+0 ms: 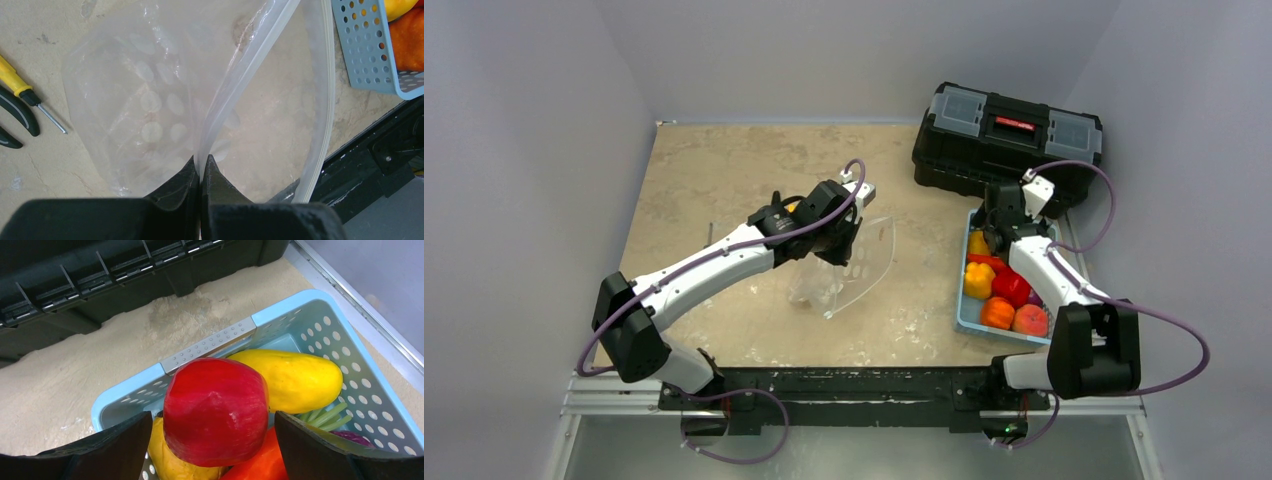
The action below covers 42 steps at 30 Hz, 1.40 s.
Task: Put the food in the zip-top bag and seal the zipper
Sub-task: Pick up the fake fruit from the bin.
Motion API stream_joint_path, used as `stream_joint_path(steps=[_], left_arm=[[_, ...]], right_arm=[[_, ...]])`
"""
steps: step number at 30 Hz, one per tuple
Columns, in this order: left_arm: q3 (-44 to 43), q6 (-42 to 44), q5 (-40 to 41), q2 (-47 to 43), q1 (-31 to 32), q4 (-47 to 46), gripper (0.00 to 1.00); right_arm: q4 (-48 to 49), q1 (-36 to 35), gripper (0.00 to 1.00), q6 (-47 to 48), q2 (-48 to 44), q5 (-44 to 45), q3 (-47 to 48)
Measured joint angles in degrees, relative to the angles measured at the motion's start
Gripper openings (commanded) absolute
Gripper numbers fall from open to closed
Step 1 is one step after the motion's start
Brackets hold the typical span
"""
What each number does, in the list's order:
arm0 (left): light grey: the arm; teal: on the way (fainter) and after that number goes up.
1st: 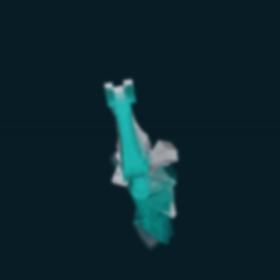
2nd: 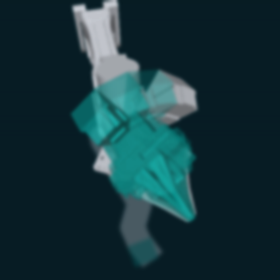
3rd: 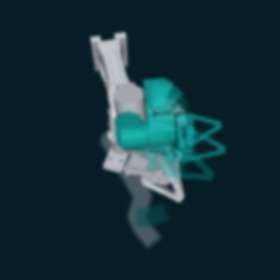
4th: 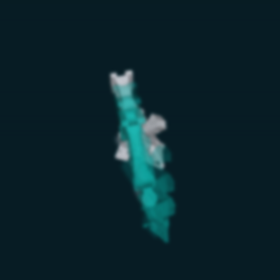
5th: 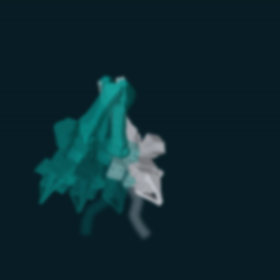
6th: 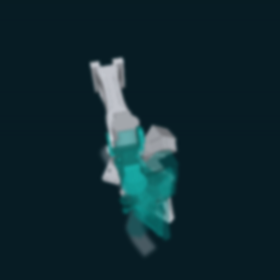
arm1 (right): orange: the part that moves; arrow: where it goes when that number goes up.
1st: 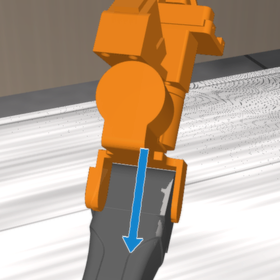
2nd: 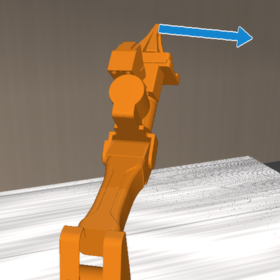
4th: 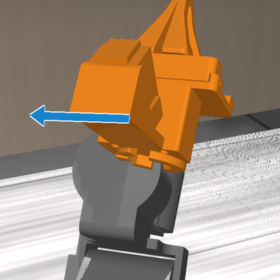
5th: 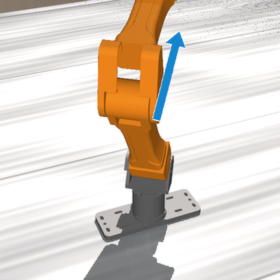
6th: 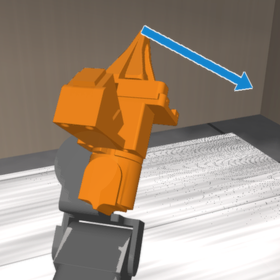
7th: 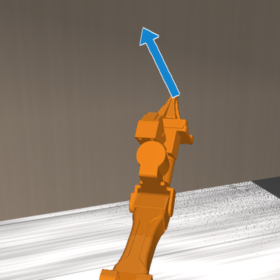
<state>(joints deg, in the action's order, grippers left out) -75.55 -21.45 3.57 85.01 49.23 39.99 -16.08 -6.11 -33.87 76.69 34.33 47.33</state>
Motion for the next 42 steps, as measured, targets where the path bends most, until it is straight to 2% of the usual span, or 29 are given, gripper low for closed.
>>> stream_joint_path(steps=[6,13,16,22,25,32,42], left_arm=[[0.00,0.00,-0.09,0.00,0.00,0.02,0.00],[0.00,0.00,-0.13,-0.13,0.00,0.02,0.00],[0.00,0.00,-0.13,-0.48,0.00,0.04,0.00],[0.00,0.00,-0.20,-2.62,0.00,0.00,0.00],[0.00,0.00,-0.20,-3.48,0.00,0.00,0.00],[0.00,0.02,0.07,-4.13,-0.02,0.00,0.00],[0.02,0.04,1.42,-4.28,-0.07,0.02,0.00]], right_arm=[[0.48,0.24,0.88,0.00,-0.46,0.63,0.00],[0.70,0.72,0.78,0.00,-0.46,0.68,0.00],[0.68,0.81,0.69,0.07,-0.46,0.68,0.00],[0.61,0.83,0.29,0.28,-0.59,0.66,-0.02],[0.44,0.83,0.18,0.90,-1.66,0.61,-0.59],[-0.70,0.81,0.12,1.92,-7.96,-3.19,-2.47],[-1.07,-3.15,0.05,4.46,-23.54,-16.94,-2.97]])
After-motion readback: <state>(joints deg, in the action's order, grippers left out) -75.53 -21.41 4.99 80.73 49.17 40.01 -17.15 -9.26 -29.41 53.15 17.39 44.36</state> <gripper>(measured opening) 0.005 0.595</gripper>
